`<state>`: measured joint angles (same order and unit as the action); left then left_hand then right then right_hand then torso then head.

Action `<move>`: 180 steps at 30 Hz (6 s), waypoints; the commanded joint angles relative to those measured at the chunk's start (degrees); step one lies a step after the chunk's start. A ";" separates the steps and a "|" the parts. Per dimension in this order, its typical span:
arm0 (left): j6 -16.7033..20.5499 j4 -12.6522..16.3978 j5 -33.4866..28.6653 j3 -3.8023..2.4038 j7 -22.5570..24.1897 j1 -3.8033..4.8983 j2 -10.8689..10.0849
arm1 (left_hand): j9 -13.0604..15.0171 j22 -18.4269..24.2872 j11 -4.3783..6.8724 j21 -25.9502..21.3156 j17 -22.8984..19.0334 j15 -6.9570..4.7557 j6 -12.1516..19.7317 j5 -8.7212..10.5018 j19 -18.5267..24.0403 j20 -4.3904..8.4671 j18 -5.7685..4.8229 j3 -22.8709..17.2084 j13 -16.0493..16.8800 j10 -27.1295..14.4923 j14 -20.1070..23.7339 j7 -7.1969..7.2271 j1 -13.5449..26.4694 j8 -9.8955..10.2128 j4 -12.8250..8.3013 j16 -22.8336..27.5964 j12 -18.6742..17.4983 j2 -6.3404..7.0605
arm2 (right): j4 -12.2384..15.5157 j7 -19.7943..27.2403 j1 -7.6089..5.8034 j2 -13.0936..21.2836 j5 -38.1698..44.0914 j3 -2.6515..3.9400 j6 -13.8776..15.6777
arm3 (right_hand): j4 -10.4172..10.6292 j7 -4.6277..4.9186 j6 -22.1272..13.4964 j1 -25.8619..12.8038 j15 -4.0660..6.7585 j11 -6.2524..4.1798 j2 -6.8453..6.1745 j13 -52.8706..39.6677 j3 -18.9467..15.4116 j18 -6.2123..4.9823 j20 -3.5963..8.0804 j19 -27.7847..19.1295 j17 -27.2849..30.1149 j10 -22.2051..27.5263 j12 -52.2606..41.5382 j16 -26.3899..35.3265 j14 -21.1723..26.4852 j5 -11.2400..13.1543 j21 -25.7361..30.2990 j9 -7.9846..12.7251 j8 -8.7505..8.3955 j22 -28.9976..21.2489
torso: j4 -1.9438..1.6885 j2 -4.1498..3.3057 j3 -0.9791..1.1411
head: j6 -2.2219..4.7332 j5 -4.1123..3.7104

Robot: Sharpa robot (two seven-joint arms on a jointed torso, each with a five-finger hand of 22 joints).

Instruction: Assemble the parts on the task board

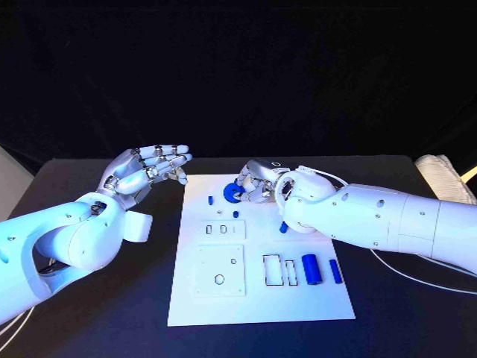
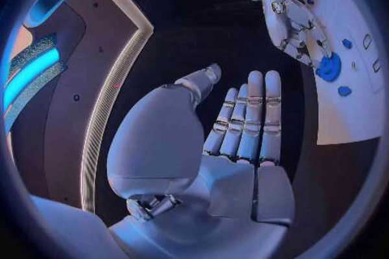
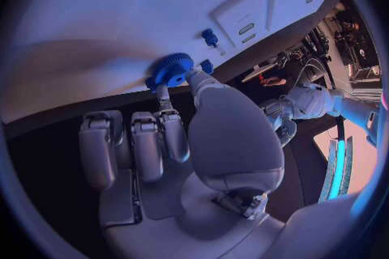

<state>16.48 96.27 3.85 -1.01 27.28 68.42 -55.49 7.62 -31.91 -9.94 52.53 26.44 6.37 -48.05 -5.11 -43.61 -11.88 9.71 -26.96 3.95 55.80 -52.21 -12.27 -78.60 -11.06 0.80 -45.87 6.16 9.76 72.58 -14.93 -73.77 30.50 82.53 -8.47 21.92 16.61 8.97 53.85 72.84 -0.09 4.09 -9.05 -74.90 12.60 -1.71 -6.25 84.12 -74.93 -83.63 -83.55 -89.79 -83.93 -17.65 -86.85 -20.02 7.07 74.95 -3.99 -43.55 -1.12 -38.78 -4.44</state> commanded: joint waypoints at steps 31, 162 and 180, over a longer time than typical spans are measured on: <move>0.21 0.29 -0.07 -0.04 0.42 0.07 -0.59 | -0.09 -0.18 -0.21 0.51 -0.15 -0.08 0.30 0.17 0.56 -0.06 0.76 -0.61 -0.05 -0.28 0.50 -1.24 -0.15 -0.08 -0.14 -0.26 -0.19 -0.37 | 6.52 -0.29 -0.12 5.39 1.07 -0.20 3.41 | -0.83 -0.12 0.45 0.28 0.08 0.04 -0.94 -8.47 1.85 0.98 0.26 4.43 -15.07 -0.39 -0.30 -0.21 -6.07 -1.33 -0.61 -0.02 0.53 12.76 | 0.08 0.03 -0.01 | 0.04 -0.04; -0.91 -1.14 -0.07 -0.01 0.19 -0.02 -0.29 | -0.10 -0.36 -0.23 0.85 -0.31 -0.01 0.34 0.19 0.98 -0.15 0.75 -0.67 -0.04 -0.33 0.75 -1.21 -0.01 -0.11 -0.19 -0.42 -0.12 -0.20 | -1.47 19.68 1.83 19.63 -15.54 -0.13 -0.33 | -8.44 -2.16 5.82 6.68 1.84 -1.71 -2.15 -9.02 13.95 0.93 1.76 4.35 -15.07 -0.99 -0.42 -0.21 -6.07 7.38 -0.27 -0.18 5.27 12.82 | 0.71 0.71 0.64 | -0.34 -1.83; -0.90 -2.15 -0.07 0.00 0.07 -0.02 -0.07 | -0.12 -0.45 -0.25 1.04 -0.39 -0.01 0.38 0.20 1.13 -0.17 0.76 -0.80 -0.04 -0.39 0.82 -1.24 -0.05 -0.11 -0.24 -0.51 -0.11 -0.24 | 6.55 9.59 0.08 20.43 -16.80 0.12 7.58 | -8.78 -2.54 6.08 6.18 2.10 -2.18 -1.84 -9.08 14.53 1.19 2.14 4.88 -15.07 -1.13 -0.42 -0.21 -6.07 6.25 -1.23 -0.57 6.25 13.58 | 0.90 1.17 0.55 | -0.41 -1.28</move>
<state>16.30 94.20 3.85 -0.98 27.09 68.36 -55.70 7.58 -32.32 -10.14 53.19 26.11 6.37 -48.05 -5.11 -43.01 -12.08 9.71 -27.53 3.95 55.60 -51.79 -12.27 -78.60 -11.06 0.55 -46.08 6.16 9.76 77.81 -1.07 -73.37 50.97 66.20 -8.41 26.46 7.74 6.50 59.75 79.21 1.56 2.26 -11.10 -74.92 26.82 -1.59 -4.50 84.01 -74.90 -84.04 -84.02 -89.79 -84.13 -11.24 -87.97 -20.48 13.12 74.92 -3.20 -42.59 -0.51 -39.08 -5.82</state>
